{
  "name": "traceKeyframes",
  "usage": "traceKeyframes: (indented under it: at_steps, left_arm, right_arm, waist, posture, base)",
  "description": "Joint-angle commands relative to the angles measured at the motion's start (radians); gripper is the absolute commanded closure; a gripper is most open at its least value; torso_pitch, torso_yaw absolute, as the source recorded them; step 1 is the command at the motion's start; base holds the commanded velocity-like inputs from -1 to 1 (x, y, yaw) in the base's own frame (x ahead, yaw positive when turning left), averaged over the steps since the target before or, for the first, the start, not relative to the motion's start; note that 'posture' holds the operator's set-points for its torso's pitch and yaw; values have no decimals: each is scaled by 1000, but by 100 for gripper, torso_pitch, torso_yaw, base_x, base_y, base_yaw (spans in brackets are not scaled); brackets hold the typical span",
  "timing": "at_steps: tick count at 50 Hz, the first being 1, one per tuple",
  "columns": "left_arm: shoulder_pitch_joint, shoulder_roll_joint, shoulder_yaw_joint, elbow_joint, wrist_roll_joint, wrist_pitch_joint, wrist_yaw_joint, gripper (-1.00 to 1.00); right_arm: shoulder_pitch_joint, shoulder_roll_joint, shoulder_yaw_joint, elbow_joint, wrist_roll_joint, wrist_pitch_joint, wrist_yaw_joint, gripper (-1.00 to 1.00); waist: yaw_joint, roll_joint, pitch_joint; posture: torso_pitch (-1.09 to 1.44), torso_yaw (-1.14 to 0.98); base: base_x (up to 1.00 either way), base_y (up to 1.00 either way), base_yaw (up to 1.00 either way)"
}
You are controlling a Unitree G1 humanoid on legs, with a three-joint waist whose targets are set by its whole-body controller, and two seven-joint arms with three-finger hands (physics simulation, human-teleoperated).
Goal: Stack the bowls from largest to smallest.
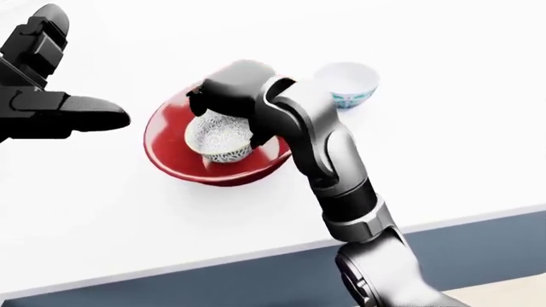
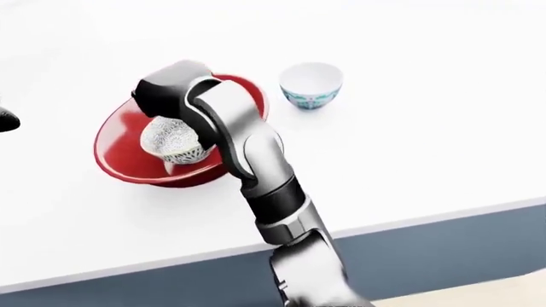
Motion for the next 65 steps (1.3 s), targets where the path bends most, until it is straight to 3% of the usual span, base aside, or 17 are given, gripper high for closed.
traceKeyframes:
  at_steps: [1,12,18,19,26,33,40,54,65]
  left_arm:
    - [-24,20,20,3,14,-30,3,-100]
    - [-31,39,17,4,-12,-37,21,-100]
    - [-45,44,10,2,-24,-36,34,-100]
    - [-48,47,11,6,-27,-36,36,-100]
    - [-18,37,28,-2,-13,-38,22,-100]
    - [-16,28,18,-6,0,-37,20,-100]
    - [-25,32,25,-8,-19,-28,30,-100]
    - [-31,22,14,1,5,-27,16,-100]
    - [-16,17,27,-2,13,-25,4,-100]
  right_arm:
    - [-16,-4,-4,-42,5,-5,12,-30]
    - [-135,-96,-71,-137,89,77,116,-38]
    - [-239,-252,-144,-119,159,118,152,-44]
    - [-252,-282,-152,-100,167,116,143,-51]
    - [-281,-470,-199,9,201,108,80,-46]
    - [-255,-566,-218,92,183,91,3,-43]
    - [-191,-590,-215,140,148,87,-38,-44]
    - [-127,-541,-189,295,88,67,-178,-48]
    - [-108,-514,-175,448,56,54,-306,-29]
  waist:
    - [0,7,-22]
    - [-5,5,-17]
    - [-6,1,-16]
    - [-5,0,-15]
    - [-2,-8,-12]
    - [2,-13,-12]
    - [6,-16,-14]
    - [13,-19,-21]
    - [16,-21,-27]
  posture:
    - [0,0]
    - [0,0]
    - [0,0]
    - [0,0]
    - [0,0]
    - [0,0]
    - [0,0]
    - [0,0]
    - [0,0]
  base:
    - [0,0,0]
    - [0,0,0]
    - [0,0,0]
    - [0,0,0]
    - [0,0,0]
    - [0,0,0]
    - [0,0,0]
    - [0,0,0]
    - [0,0,0]
